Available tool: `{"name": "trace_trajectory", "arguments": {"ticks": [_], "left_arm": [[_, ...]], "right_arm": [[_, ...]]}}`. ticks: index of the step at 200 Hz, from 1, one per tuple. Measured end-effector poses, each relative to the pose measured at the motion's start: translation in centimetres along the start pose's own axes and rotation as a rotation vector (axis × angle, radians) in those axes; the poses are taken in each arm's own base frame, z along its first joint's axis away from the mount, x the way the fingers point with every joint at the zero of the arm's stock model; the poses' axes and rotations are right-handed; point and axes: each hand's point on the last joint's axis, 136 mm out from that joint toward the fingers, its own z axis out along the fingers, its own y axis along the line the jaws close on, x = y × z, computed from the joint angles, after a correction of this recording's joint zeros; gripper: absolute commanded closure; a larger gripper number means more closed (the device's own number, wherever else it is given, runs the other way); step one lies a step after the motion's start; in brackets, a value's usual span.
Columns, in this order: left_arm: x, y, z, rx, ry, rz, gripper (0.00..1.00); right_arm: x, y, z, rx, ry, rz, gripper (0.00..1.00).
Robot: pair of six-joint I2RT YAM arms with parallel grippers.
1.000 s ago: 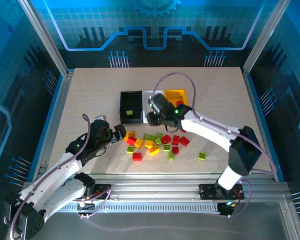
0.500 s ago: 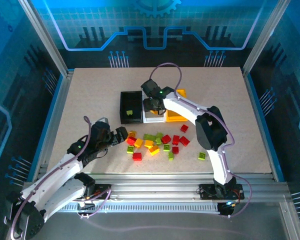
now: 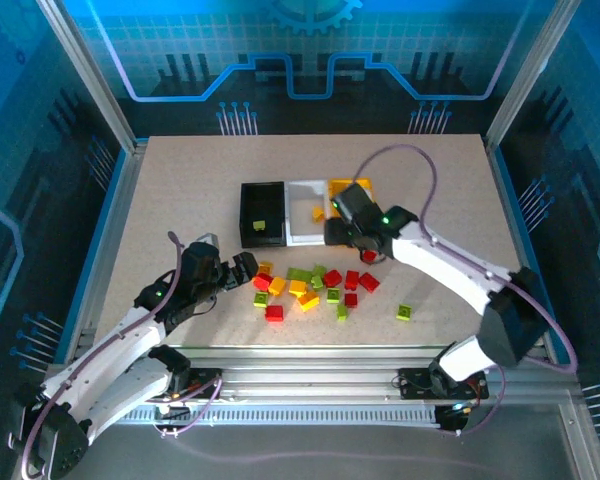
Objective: Sort the legos into containers by color
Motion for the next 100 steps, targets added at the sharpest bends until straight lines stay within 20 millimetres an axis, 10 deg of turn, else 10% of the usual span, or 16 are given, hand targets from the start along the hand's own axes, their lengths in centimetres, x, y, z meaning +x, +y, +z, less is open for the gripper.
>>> {"name": "trace_trajectory", "arguments": {"ticks": [40,100], "left_arm": [[0.3,0.0,0.3,0.007,0.010,0.000,0.01],[0.6,0.1,0.6,-0.001,0.027,0.000,0.01]], "right_arm": [[5.4,-6.9,3.8,0.149,0.135,0.121,0.22],[4.7,-7.0,8.8,0.196,0.170,0.192,0.23]]}}
